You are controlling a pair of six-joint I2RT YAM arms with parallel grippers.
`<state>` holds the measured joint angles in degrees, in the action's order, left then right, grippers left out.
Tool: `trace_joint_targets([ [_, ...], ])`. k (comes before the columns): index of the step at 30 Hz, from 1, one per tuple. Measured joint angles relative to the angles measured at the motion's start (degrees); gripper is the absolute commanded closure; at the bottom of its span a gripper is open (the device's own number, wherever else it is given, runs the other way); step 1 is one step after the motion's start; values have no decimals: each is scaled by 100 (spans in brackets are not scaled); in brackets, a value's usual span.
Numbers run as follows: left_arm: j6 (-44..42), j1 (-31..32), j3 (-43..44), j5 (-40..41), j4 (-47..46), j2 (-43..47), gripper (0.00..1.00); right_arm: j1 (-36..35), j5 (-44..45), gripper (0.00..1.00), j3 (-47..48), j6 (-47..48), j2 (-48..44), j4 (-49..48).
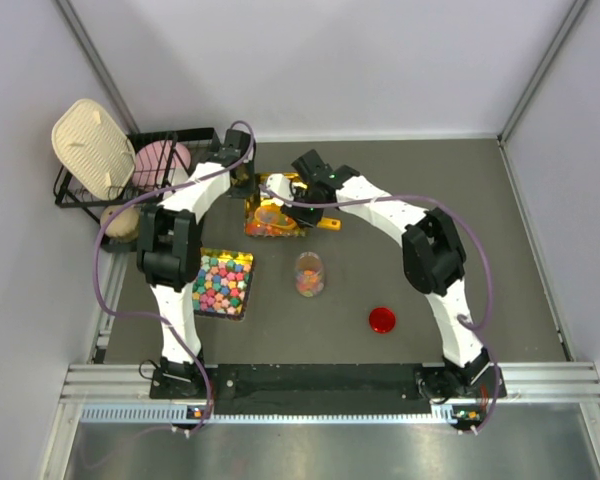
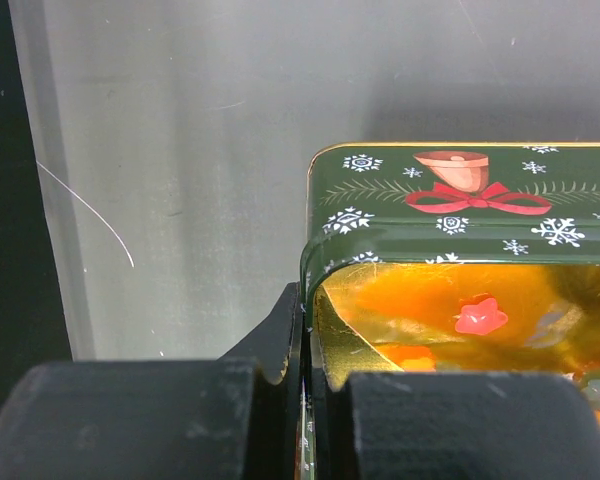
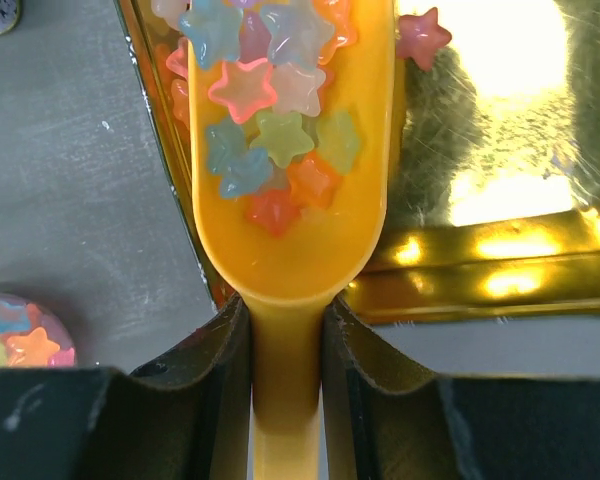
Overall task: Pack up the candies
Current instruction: Place the fake candies in the packing bottle.
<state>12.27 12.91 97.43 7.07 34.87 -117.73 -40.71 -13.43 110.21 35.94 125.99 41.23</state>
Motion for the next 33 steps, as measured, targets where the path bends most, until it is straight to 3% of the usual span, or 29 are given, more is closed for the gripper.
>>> trace_joint_targets([
  [11,-20,-142,13,2,7,-24,100,223,-212,100,-420,-109,-544,-151],
  [20,-20,-275,24,-20,9,-92,100,603,-385,100,-1390,-151,-1869,-184],
  [33,-24,-313,31,-151,9,-92,100,627,-787,100,-1930,-417,-3263,-76],
])
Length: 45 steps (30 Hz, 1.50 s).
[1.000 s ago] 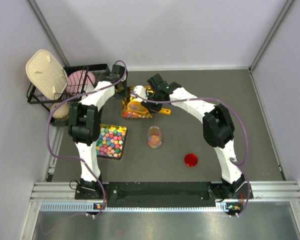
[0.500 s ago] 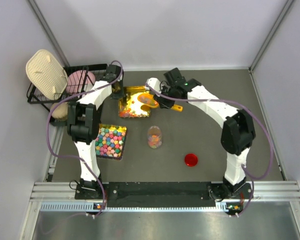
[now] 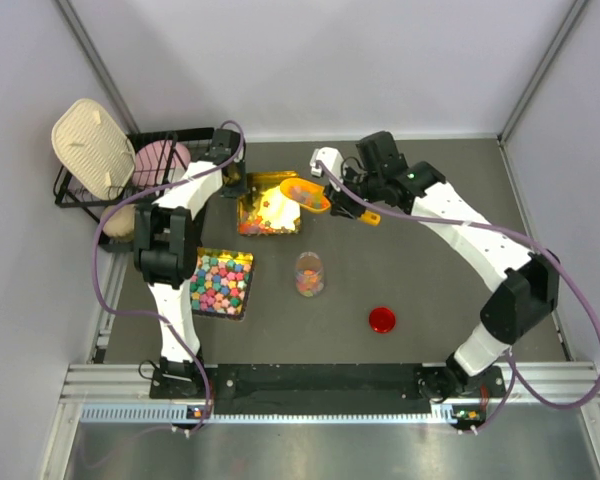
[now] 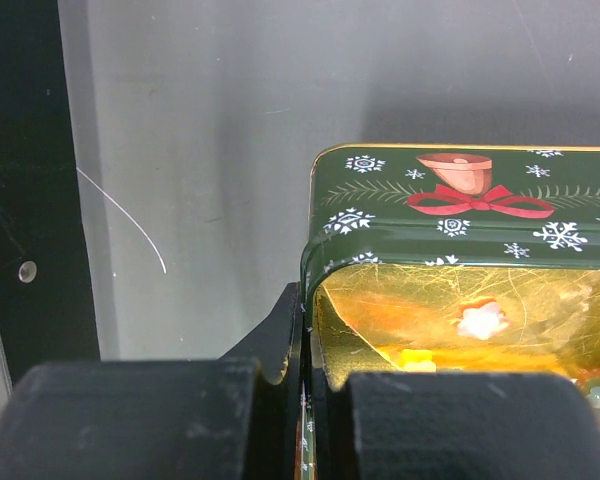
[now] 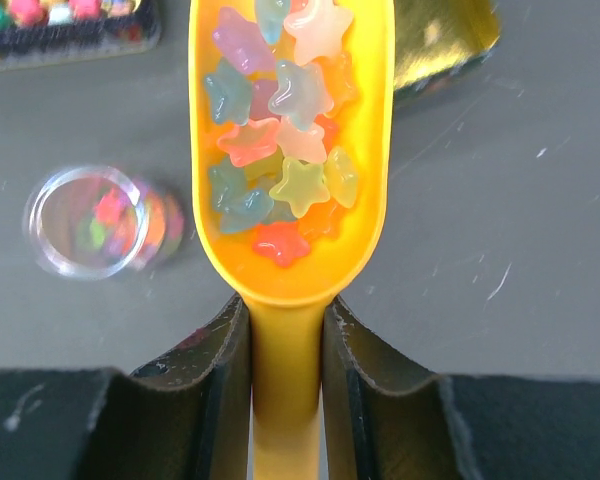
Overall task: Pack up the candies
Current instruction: Place the fake candies in the packing bottle.
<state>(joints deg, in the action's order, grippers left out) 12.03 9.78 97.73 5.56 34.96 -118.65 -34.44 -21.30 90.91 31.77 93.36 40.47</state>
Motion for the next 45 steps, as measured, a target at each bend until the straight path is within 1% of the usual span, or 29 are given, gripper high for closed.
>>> trace_joint_targets([
  [4,0,-11,0,-22,-2,0,100,-22,109,100,-468,203,-496,398],
  [9,2,-39,0,-44,-2,0,100,-188,479,100,-1038,522,-1211,1019],
  [12,2,-48,0,-57,-2,0,100,-380,671,100,-1113,662,-1528,1434],
  [16,2,-48,0,-57,-2,0,100,-654,931,100,-1113,772,-1740,1746],
  [22,0,-48,0,-57,-2,0,100,-1034,1517,100,-1174,861,-1676,1982],
  [32,0,-48,0,-61,-2,0,100,-1303,2159,100,-1086,977,-1176,2264],
  [45,0,-48,0,-66,-2,0,100,-1561,2627,100,-717,1178,-942,2570],
])
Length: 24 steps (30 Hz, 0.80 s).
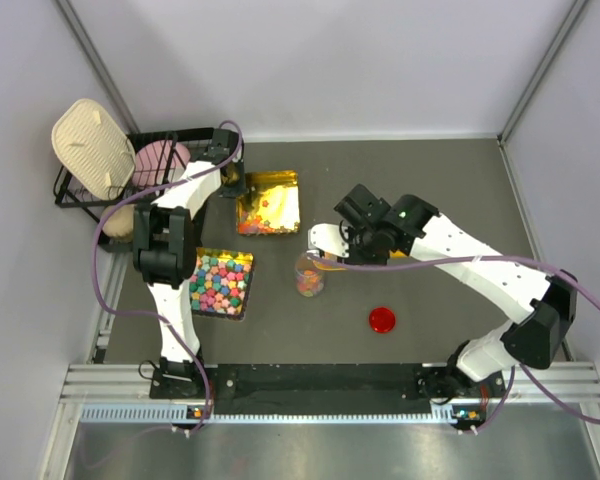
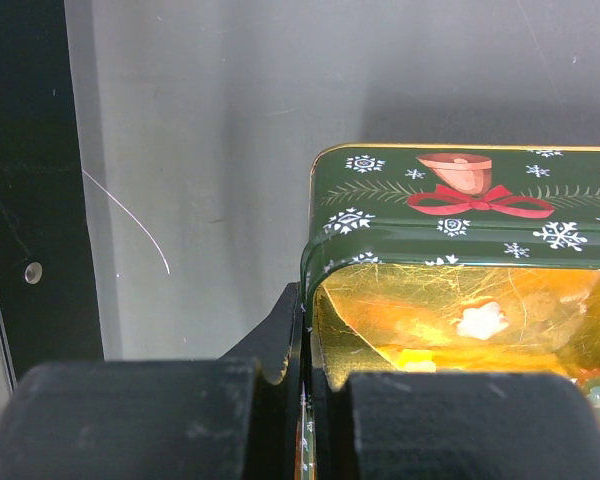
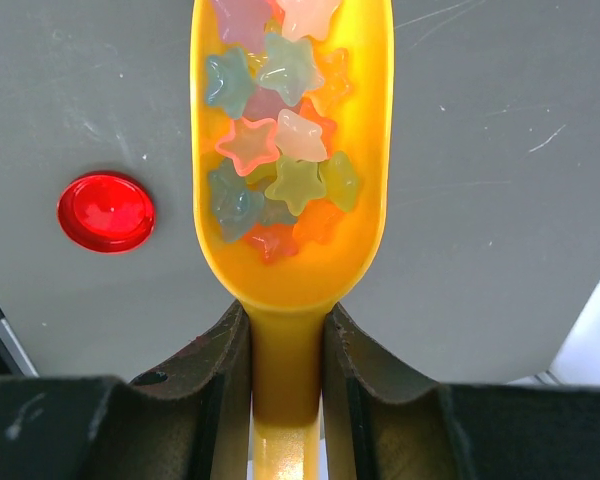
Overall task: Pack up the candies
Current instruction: Place the fake candies in the packing bottle.
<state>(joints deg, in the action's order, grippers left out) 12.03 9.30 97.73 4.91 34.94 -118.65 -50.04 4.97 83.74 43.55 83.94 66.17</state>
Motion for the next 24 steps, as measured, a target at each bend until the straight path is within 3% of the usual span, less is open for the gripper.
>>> trace_joint_targets([
  [24,0,0,0,-4,0,0,100,-170,446,100,341,245,321,376],
])
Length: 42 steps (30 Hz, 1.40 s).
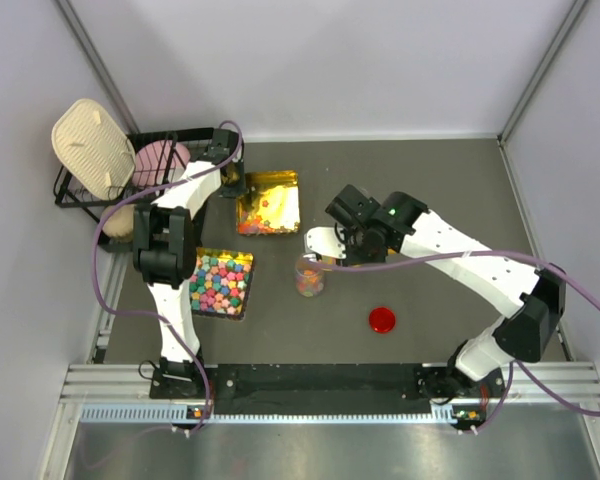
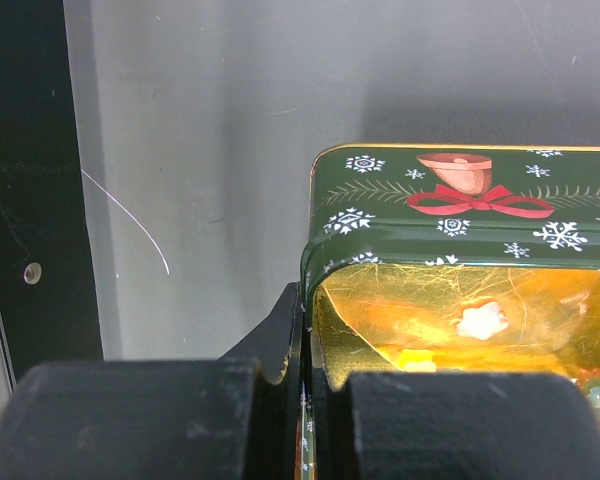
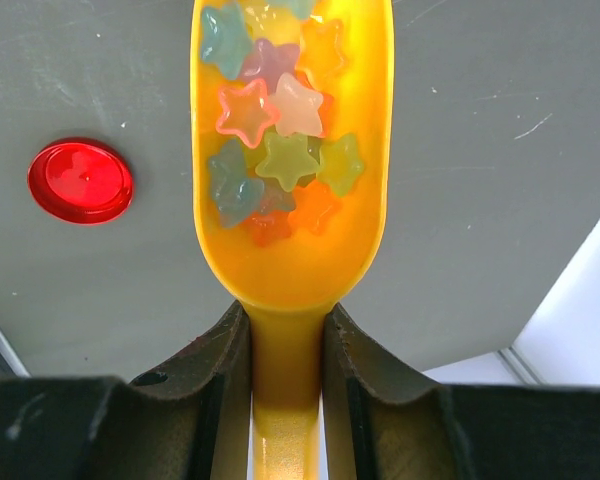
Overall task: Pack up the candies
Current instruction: Place the fake candies in the packing bottle.
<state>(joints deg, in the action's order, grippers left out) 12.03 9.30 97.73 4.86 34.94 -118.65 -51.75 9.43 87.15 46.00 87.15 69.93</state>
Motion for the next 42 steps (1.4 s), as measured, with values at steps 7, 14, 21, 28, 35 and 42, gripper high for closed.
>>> trace_joint_targets([
  [7,0,0,0,-17,0,0,100,-33,46,100,146,52,105,61],
  [14,0,0,0,-57,0,0,100,-35,68,100,186,94,157,103],
  [21,0,0,0,-79,-2,0,100,-42,107,100,302,105,264,155],
  [28,0,0,0,-81,0,0,100,-81,153,100,415,157,341,195],
  [35,0,0,0,-81,0,0,100,-136,238,100,415,201,396,214],
  [42,0,0,0,-94,0,0,100,-188,326,100,415,236,411,214],
])
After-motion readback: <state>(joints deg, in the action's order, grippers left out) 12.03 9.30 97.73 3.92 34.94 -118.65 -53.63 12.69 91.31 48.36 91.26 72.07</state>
